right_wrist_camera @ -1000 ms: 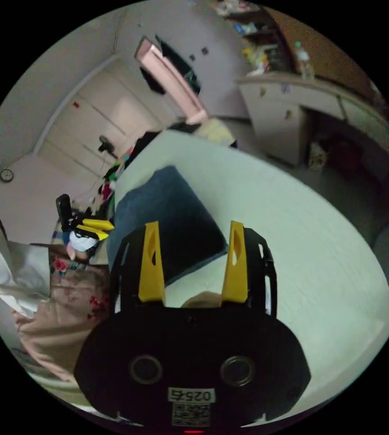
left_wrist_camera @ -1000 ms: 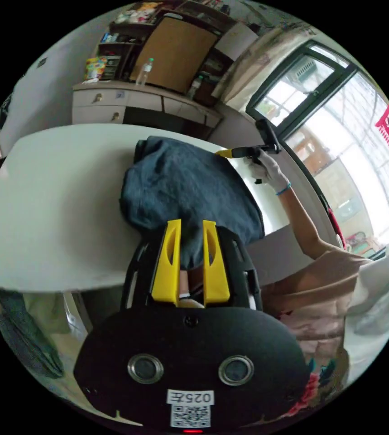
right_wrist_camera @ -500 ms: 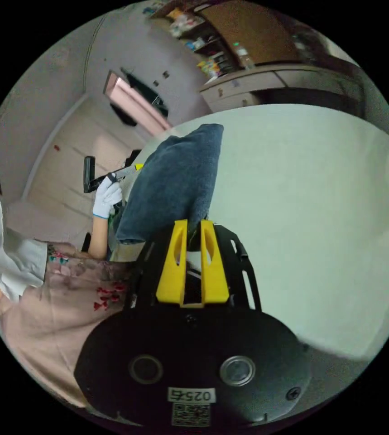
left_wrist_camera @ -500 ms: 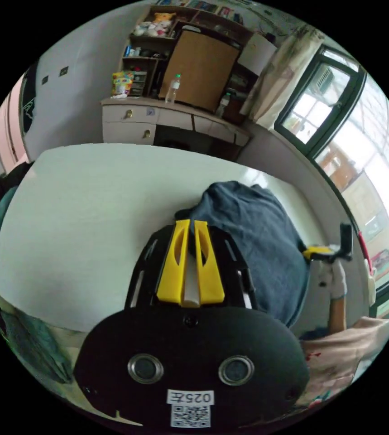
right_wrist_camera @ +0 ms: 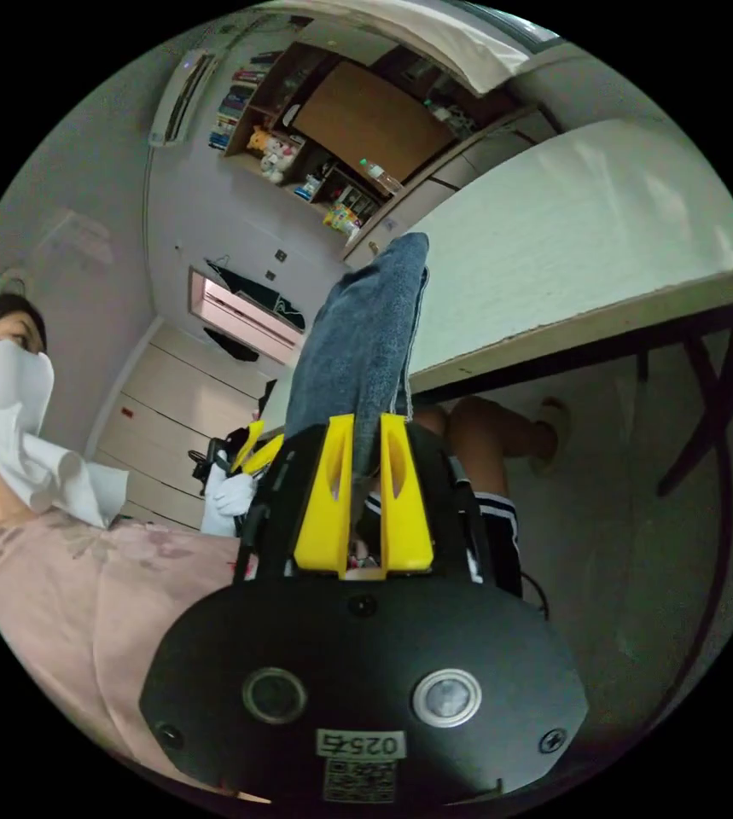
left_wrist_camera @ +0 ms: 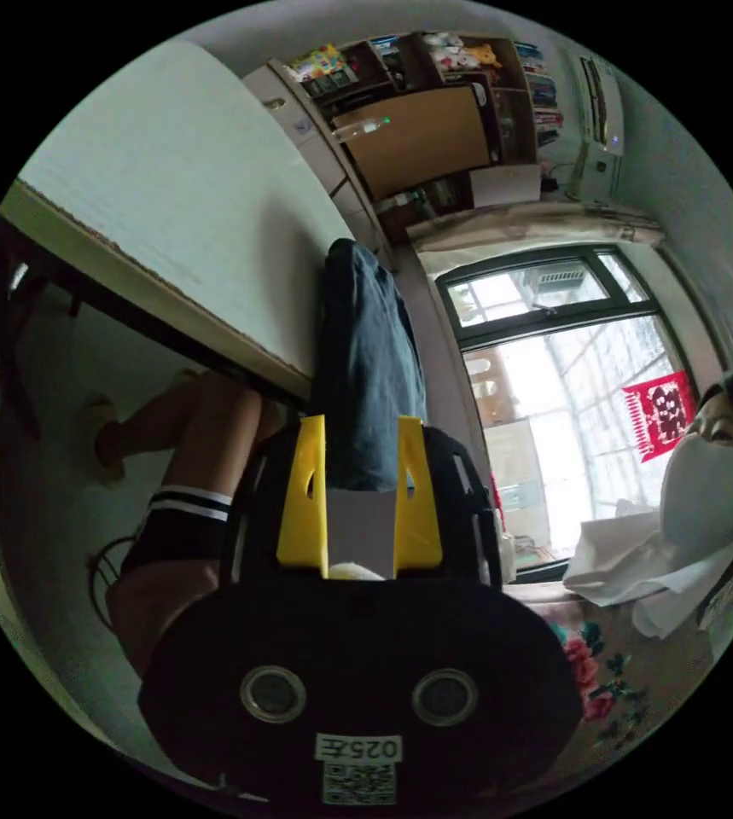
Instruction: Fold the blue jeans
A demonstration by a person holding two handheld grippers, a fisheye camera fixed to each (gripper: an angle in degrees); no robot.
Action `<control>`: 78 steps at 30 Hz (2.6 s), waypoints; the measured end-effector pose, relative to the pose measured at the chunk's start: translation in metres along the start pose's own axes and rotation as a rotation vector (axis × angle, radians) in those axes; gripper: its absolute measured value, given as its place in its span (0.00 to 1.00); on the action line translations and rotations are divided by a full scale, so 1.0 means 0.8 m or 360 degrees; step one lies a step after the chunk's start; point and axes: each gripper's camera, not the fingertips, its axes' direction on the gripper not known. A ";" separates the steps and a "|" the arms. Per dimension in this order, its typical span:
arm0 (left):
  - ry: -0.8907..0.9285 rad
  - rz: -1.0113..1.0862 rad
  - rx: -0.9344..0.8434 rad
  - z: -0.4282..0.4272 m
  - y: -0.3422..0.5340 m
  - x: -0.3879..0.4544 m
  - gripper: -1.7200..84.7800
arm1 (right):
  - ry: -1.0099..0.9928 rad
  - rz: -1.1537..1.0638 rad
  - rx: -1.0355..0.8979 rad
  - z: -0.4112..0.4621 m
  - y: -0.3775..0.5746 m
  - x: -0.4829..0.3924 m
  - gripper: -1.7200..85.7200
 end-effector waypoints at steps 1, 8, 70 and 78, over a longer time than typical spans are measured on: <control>-0.0174 0.0044 0.0015 -0.012 0.000 0.005 0.17 | -0.0032 -0.0014 0.0033 -0.003 0.004 0.007 0.09; 0.0169 0.0046 -0.0256 0.005 -0.007 -0.045 0.17 | -0.0173 0.0108 0.0088 0.000 0.016 0.085 0.31; -0.0369 0.0231 0.2229 -0.763 0.795 -0.024 0.05 | -0.1929 -0.1082 -0.2470 0.939 0.220 -0.771 0.12; -0.0665 -0.0837 0.2302 -0.829 0.841 -0.166 0.05 | -0.1274 -0.1255 -0.2420 1.093 0.388 -0.795 0.13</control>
